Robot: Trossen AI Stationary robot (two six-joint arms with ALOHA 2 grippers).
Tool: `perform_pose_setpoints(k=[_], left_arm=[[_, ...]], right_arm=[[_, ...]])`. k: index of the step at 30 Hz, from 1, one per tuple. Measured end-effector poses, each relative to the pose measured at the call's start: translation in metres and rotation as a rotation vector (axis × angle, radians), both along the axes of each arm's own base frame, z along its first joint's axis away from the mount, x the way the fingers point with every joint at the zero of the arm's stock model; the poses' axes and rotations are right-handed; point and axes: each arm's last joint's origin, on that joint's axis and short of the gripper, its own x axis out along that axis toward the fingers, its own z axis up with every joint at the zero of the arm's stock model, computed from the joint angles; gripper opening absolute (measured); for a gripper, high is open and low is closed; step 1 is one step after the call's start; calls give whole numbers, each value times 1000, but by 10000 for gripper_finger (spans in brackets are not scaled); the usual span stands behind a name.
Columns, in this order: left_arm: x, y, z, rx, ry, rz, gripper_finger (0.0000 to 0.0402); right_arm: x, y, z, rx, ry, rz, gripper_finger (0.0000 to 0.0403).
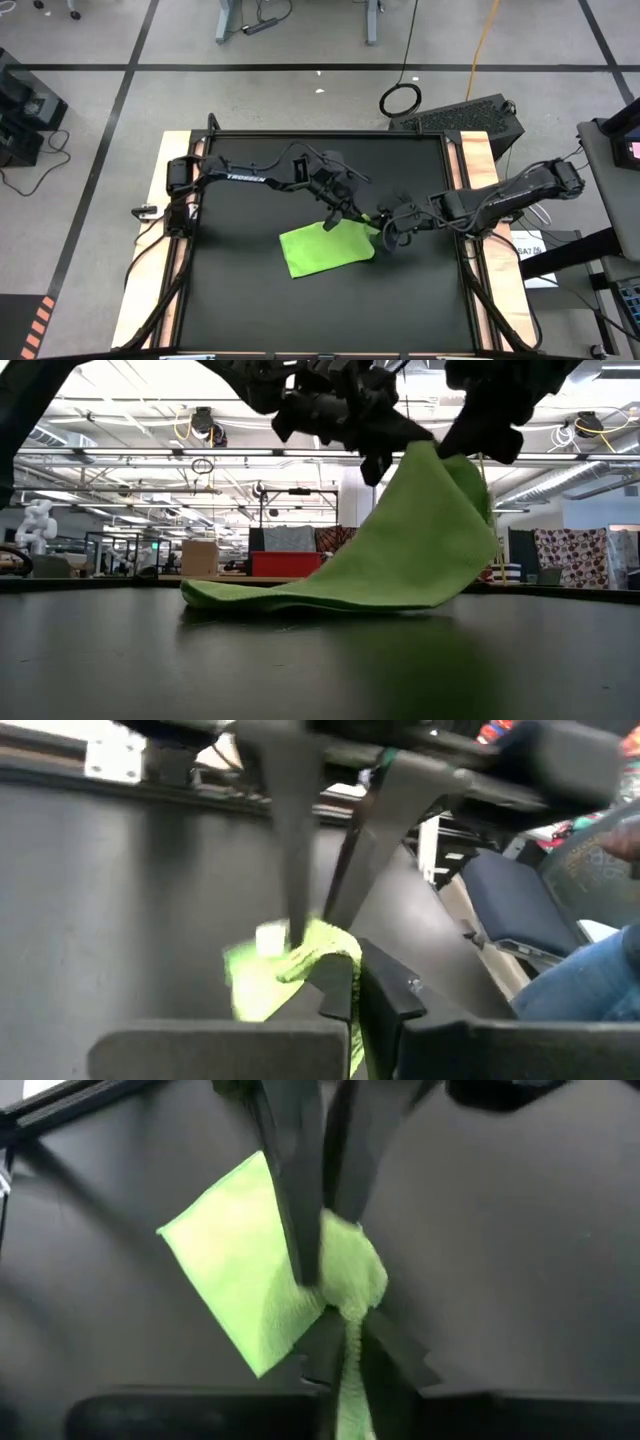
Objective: Roll towel into tight, uniform cylinder
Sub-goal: Fold the green towel
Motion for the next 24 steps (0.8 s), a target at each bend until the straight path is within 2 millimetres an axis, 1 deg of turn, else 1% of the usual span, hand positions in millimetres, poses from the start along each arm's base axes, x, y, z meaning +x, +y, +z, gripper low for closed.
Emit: perform_pose_setpoints(k=[4,7,9,11,14,17,21,24], left_arm=[[0,0,19,-15,8,-77,4],[-1,-4,32,6,38,-145,3],[-4,-7,40,41,58,-187,3],[-7,-9,47,73,80,-220,3],[-11,-12,55,107,94,-258,2],[-13,-15,62,129,101,-284,2],[-14,-18,63,141,103,-302,2],[-14,-19,63,140,107,-306,1]], right_arm=[[-15,1,8,14,8,4,117],[-28,1,13,44,23,-10,176],[-33,4,14,46,25,0,205],[-35,7,14,40,32,13,224],[-31,12,10,15,44,20,235],[-22,17,6,-17,27,53,237],[-6,24,0,-63,-3,109,237],[2,27,-8,-91,17,120,237]])
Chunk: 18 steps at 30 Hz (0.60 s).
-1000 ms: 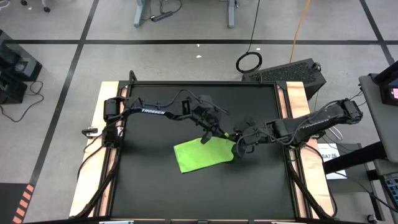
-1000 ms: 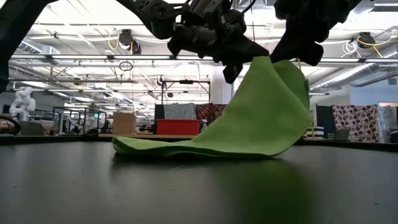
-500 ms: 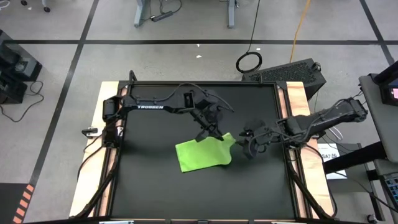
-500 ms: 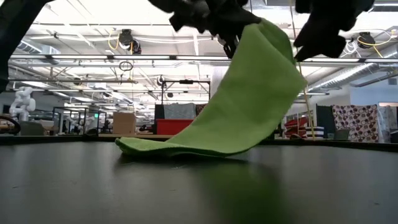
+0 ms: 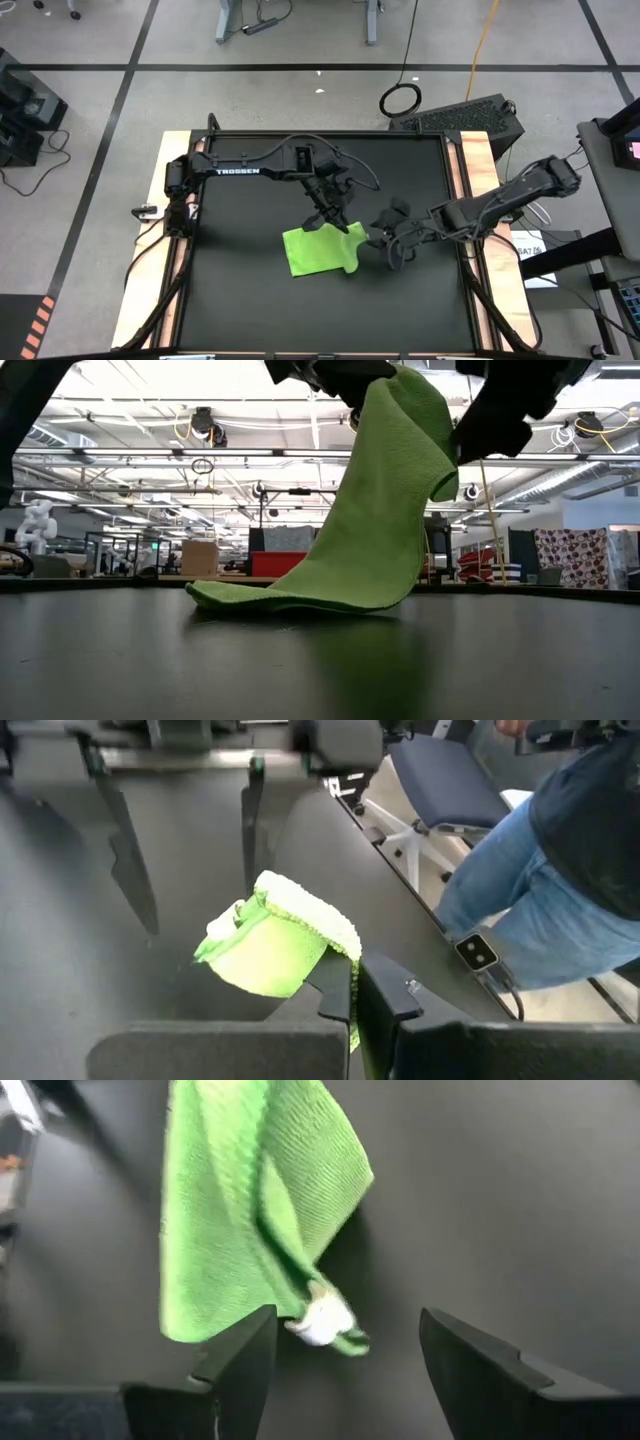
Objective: Roll towel into tight, uniform cylinder
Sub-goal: Fold the green towel
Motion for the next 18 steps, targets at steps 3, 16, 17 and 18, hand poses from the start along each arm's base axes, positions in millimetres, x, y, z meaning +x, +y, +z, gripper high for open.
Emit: perform_pose_setpoints(k=[3,16,17,18], left_arm=[[0,-2,0,0,-2,-5,1],[-1,-3,0,-37,2,-39,1],[-2,-3,0,-38,14,-39,1],[-3,-4,-1,-38,27,-40,1]], right_arm=[[9,3,-5,-25,-17,30,237],[38,10,-29,-3,-16,161,147],[39,10,-28,-2,-26,160,124],[39,10,-26,0,-35,161,98]])
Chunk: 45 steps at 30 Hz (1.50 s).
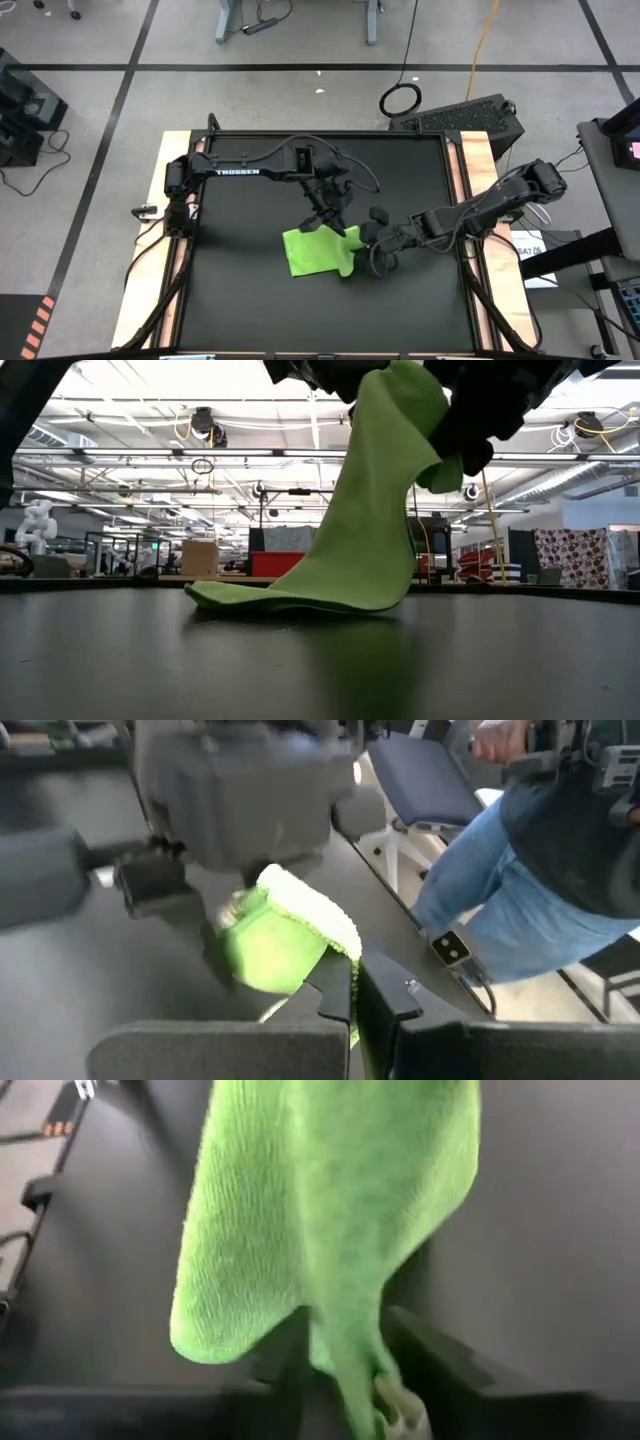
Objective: Roll towel into tight, uniform cylinder
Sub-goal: Fold the green towel
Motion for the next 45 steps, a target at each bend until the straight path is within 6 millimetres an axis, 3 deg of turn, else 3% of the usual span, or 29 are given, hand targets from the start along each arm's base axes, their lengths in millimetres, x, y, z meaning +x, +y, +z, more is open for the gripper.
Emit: perform_pose_setpoints(k=[4,9,12,18,21,24,27,29,31,35,37,42,45], left_arm=[[-6,0,-3,50,41,-2,1],[-9,7,-6,136,72,38,1],[-11,18,3,225,59,112,1],[-15,63,51,463,-83,356,1],[-22,94,87,623,-218,501,1],[-36,122,127,664,-376,632,2],[-53,131,157,632,-456,641,2],[-60,127,160,602,-433,577,2],[-62,121,151,583,-361,497,2],[-48,108,110,542,-195,395,2],[-41,99,82,519,-103,346,2],[-22,72,-10,456,91,256,2],[-20,57,-48,395,138,247,2]], right_arm=[[-6,-2,12,-9,-35,18,12],[-20,-18,29,-2,-53,-27,4],[-32,-33,48,4,-73,-75,3],[-49,-81,103,-111,-143,-214,1],[-51,-116,132,-247,-161,-313,1],[-50,-144,166,-337,-201,-358,1],[-50,-151,192,-374,-196,-322,1],[-50,-149,196,-357,-150,-260,0],[-48,-147,188,-286,-99,-186,0],[-36,-141,153,-178,92,-90,0],[-30,-139,130,-160,168,-63,0],[-22,-133,69,-11,258,18,0],[-23,-123,35,99,274,53,0]])
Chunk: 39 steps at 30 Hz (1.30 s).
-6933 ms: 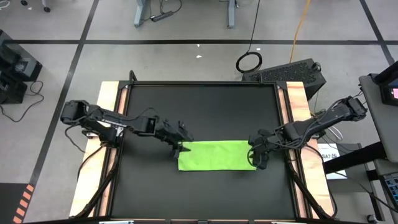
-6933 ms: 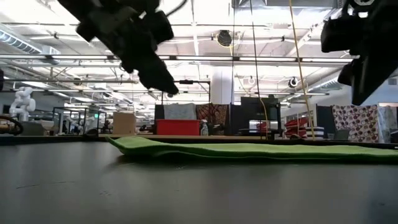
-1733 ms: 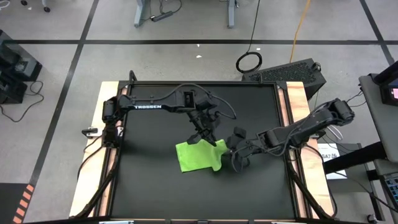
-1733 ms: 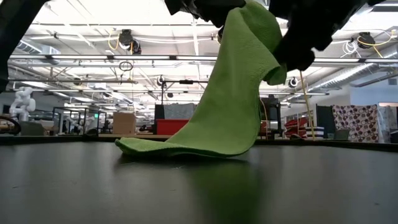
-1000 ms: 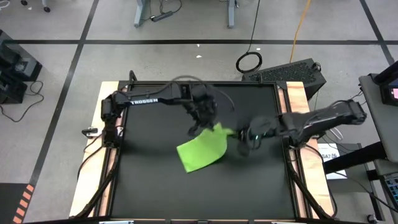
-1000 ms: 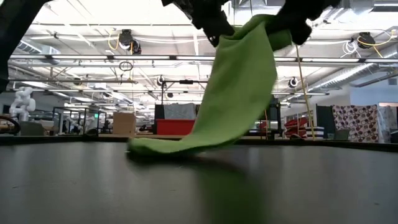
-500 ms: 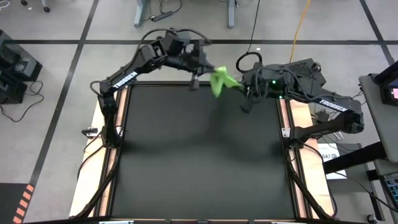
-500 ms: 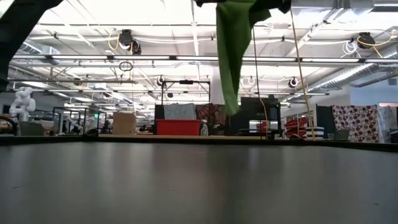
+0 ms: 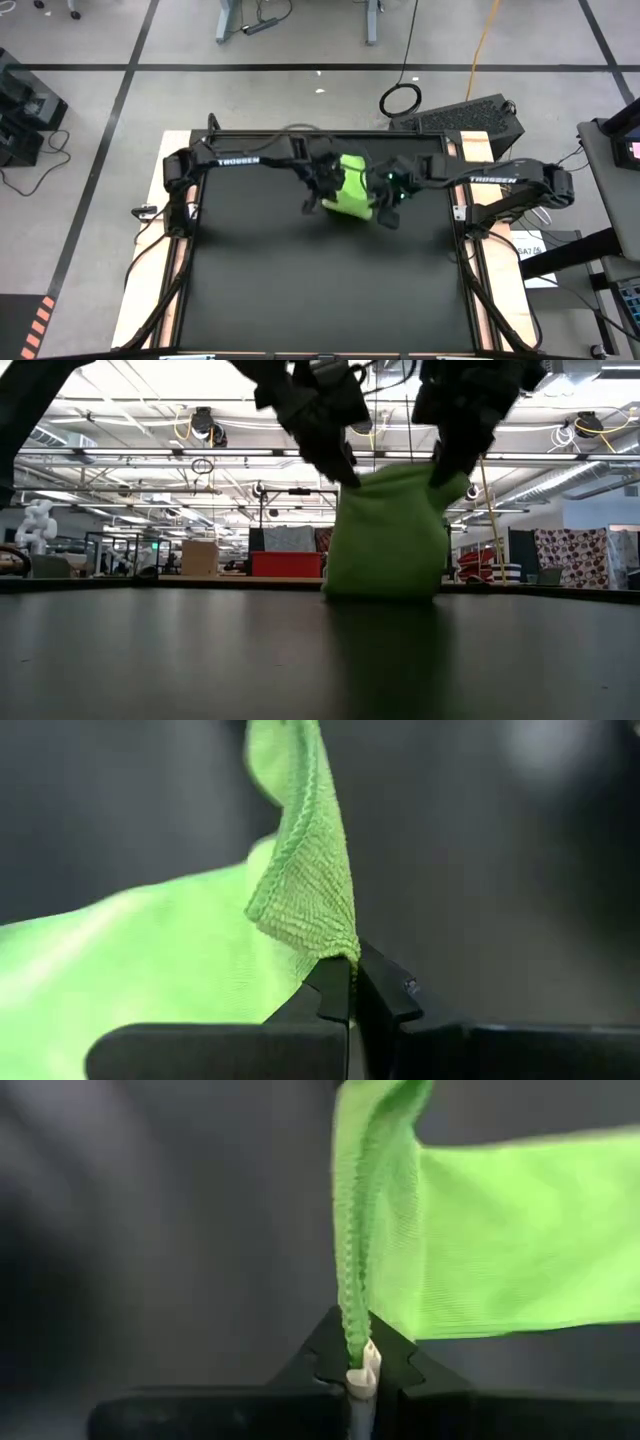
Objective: Roll towel into tight, uniform cylinder
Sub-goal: Fold the green towel, then roll the green towel
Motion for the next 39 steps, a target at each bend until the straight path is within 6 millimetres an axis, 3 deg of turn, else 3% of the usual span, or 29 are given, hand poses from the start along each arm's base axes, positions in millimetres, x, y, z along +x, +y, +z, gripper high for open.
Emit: perform_pose_setpoints(k=[3,6,11,17,20,29,33,39], left_arm=[[0,-16,-21,-58,33,-11,2],[2,-35,-29,-69,30,-43,2],[5,-63,-30,-57,24,-106,2],[9,-87,-36,-57,50,-116,7],[9,-97,-47,-58,102,-140,38],[11,-126,-67,-98,205,-139,175],[10,-142,-67,-107,209,-160,196],[10,-150,-68,-23,211,-92,194]], right_arm=[[-2,14,-25,83,-2,19,0],[-3,29,-38,134,-8,48,0],[-2,48,-41,151,-24,116,0],[0,56,-44,153,-19,152,3],[-1,60,-48,149,7,183,30],[3,78,-57,161,49,228,176],[2,84,-58,105,47,204,189],[5,88,-58,19,23,158,165]])
